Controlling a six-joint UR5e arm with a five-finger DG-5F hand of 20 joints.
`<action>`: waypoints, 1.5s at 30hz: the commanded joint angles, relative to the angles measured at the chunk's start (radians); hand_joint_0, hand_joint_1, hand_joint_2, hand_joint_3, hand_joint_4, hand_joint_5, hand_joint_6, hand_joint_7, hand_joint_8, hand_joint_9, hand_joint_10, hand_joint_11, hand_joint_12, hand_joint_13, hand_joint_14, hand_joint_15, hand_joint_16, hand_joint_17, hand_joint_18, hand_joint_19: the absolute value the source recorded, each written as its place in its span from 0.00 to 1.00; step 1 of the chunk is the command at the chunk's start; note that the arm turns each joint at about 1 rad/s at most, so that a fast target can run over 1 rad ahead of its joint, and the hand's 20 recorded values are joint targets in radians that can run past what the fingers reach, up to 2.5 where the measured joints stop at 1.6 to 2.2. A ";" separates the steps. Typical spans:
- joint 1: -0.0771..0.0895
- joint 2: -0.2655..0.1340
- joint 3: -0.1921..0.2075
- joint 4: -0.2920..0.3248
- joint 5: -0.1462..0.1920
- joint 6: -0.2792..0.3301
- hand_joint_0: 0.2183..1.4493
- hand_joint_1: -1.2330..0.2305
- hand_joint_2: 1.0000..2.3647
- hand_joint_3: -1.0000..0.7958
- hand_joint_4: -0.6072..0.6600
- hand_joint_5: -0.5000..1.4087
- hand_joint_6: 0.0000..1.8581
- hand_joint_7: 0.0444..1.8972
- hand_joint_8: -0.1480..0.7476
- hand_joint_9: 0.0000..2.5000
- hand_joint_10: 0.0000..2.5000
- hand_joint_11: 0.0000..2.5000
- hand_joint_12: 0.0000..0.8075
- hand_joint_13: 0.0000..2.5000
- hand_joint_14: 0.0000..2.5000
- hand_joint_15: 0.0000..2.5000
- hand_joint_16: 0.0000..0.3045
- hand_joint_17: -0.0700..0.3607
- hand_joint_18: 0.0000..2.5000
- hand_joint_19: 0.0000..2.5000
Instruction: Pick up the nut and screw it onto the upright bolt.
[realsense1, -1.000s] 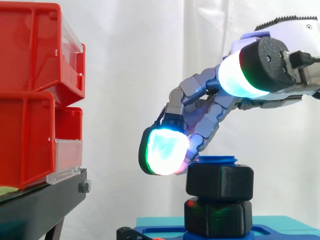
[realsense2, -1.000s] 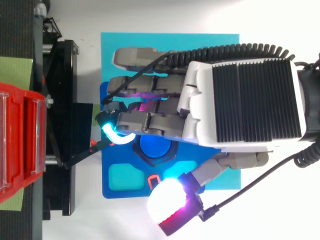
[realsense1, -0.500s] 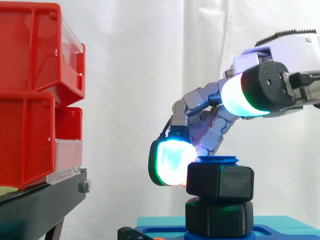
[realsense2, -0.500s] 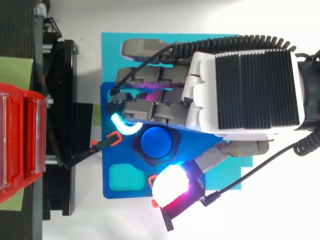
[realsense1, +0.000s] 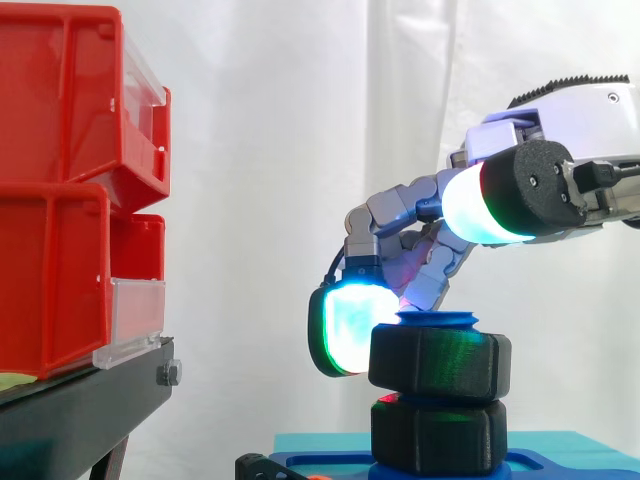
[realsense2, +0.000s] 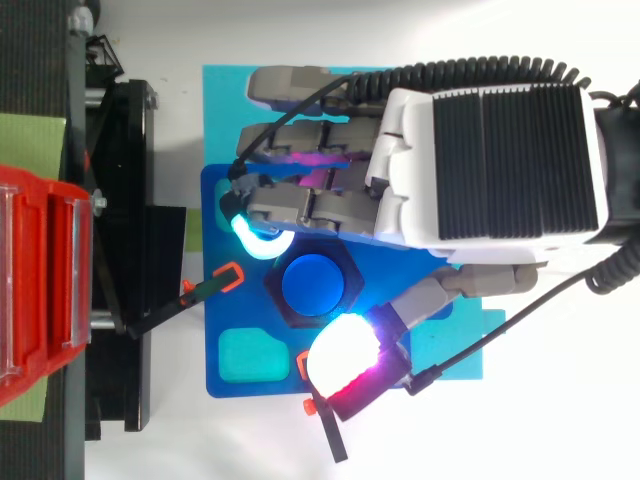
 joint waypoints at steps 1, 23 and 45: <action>-0.003 0.000 0.000 0.005 -0.007 0.002 0.26 0.72 0.00 0.28 0.67 0.24 0.27 0.69 0.47 0.33 0.00 0.00 0.36 0.21 0.00 0.00 0.08 0.29 0.04 0.00; -0.021 0.002 0.019 -0.001 -0.023 -0.003 0.26 0.72 0.00 0.28 0.66 0.25 0.27 0.75 0.48 0.34 0.00 0.00 0.35 0.22 0.00 0.00 0.08 0.29 0.05 0.00; 0.016 0.000 0.062 -0.003 -0.017 -0.012 0.25 0.73 0.00 0.28 0.68 0.21 0.27 0.43 0.45 0.32 0.00 0.00 0.37 0.21 0.00 0.00 0.08 0.30 0.04 0.00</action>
